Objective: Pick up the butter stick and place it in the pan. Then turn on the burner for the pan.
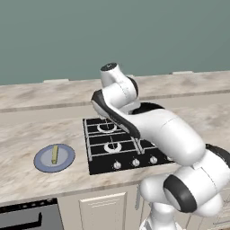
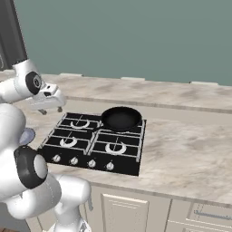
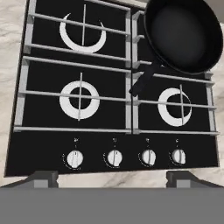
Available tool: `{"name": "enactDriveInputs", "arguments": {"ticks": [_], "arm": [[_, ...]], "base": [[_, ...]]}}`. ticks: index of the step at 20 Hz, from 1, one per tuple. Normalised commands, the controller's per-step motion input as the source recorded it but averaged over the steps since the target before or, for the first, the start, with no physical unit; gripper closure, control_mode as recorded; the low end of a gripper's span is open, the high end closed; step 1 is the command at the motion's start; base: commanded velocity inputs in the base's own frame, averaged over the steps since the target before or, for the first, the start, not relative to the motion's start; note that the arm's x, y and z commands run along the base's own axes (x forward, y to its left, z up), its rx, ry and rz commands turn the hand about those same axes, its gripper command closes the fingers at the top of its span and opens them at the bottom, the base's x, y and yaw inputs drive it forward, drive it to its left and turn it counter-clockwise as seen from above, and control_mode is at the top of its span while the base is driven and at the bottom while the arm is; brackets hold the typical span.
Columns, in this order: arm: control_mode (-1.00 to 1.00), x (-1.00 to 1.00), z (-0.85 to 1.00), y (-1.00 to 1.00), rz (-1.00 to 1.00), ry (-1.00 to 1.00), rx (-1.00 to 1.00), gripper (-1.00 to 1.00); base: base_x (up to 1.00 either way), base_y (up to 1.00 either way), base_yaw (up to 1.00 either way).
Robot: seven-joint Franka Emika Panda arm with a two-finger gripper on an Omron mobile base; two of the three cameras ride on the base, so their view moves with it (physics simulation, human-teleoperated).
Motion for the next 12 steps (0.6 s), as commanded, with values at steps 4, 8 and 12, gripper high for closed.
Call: {"name": "enactDriveInputs", "arguments": {"ticks": [4, 8, 12], "arm": [[-1.00, -0.23, -0.42, 0.96, 0.01, 0.11, -0.14, -1.00], [-1.00, -0.34, -0.38, 0.76, 0.07, 0.08, -0.07, -1.00], [-1.00, -0.02, -0.23, 0.70, 0.02, 0.00, -0.01, -1.00]], "base": [[0.00, 0.00, 0.00], [0.00, 0.00, 0.00], [0.00, 0.00, 0.00]]}}
